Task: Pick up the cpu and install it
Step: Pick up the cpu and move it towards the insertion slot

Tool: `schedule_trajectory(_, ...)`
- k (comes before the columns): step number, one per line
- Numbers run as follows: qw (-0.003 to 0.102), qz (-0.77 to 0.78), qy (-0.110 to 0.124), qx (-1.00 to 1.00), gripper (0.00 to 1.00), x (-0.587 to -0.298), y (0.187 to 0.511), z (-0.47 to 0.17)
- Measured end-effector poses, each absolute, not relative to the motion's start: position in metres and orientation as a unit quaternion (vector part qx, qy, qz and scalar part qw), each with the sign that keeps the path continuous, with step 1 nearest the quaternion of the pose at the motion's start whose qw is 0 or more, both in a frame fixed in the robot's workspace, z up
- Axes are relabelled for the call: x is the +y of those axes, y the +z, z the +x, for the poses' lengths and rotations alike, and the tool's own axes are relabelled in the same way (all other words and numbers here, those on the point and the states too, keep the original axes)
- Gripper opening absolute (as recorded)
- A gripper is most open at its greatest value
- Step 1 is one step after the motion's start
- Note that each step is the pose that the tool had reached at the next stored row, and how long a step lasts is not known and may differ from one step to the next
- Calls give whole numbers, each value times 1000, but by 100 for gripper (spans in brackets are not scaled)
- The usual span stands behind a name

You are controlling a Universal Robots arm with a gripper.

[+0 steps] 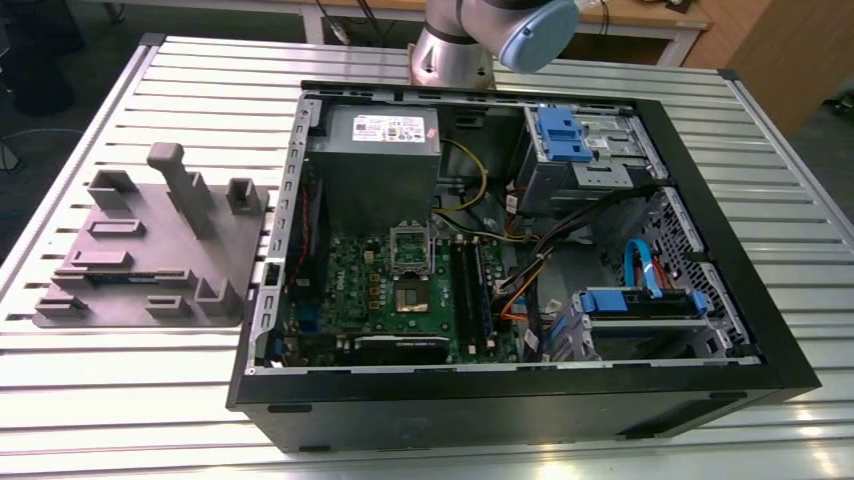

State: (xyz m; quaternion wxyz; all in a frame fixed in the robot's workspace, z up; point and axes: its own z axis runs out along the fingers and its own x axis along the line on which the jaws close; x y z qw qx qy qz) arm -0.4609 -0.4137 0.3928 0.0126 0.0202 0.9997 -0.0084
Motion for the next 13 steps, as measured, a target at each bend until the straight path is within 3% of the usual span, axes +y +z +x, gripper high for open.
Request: schedule_trajectory(13,13,20,-8,1000,47,-414,393,-459)
